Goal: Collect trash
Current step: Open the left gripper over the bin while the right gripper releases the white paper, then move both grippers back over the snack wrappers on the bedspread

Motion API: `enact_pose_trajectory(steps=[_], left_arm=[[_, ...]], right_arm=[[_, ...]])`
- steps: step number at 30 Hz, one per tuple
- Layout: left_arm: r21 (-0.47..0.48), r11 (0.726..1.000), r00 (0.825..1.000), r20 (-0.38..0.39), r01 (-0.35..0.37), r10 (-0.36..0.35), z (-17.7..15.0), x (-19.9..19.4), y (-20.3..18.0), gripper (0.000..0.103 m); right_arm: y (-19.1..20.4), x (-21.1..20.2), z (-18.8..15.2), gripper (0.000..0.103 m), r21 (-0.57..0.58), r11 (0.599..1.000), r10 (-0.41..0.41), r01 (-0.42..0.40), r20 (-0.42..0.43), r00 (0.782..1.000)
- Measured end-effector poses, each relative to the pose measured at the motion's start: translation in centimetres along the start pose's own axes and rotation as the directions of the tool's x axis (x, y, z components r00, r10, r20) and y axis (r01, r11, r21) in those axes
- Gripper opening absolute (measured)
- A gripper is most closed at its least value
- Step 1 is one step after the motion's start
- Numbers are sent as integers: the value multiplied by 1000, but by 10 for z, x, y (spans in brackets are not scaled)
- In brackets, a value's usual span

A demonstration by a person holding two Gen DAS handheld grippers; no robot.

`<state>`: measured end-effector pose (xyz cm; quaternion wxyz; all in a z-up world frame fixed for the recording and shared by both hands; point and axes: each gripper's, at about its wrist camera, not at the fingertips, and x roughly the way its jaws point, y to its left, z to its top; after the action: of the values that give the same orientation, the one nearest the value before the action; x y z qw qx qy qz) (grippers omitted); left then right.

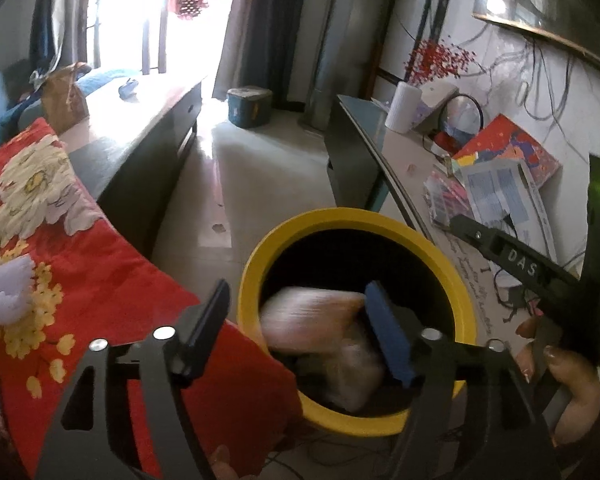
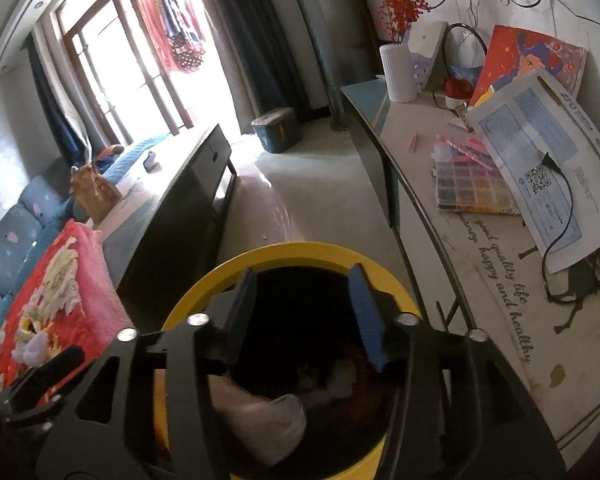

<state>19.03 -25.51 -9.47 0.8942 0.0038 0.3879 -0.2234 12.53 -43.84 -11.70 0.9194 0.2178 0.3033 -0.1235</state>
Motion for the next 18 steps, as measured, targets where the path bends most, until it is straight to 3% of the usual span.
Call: enact_pose_trajectory(steps=[2, 8, 18], left_arm=[[-17, 1000, 1000, 11, 0, 0, 2, -7, 5, 83], [-54, 998, 999, 53, -10, 13, 4, -33, 18, 94], [-114, 991, 986, 145, -71, 87, 3, -91, 47, 95]], right_arm=[[2, -3, 1, 51, -4, 1000, -1, 1, 10, 1000], [15, -18, 4, 64, -37, 999, 12, -10, 42, 999], [45, -49, 6, 70, -98, 992, 88, -79, 90, 992]])
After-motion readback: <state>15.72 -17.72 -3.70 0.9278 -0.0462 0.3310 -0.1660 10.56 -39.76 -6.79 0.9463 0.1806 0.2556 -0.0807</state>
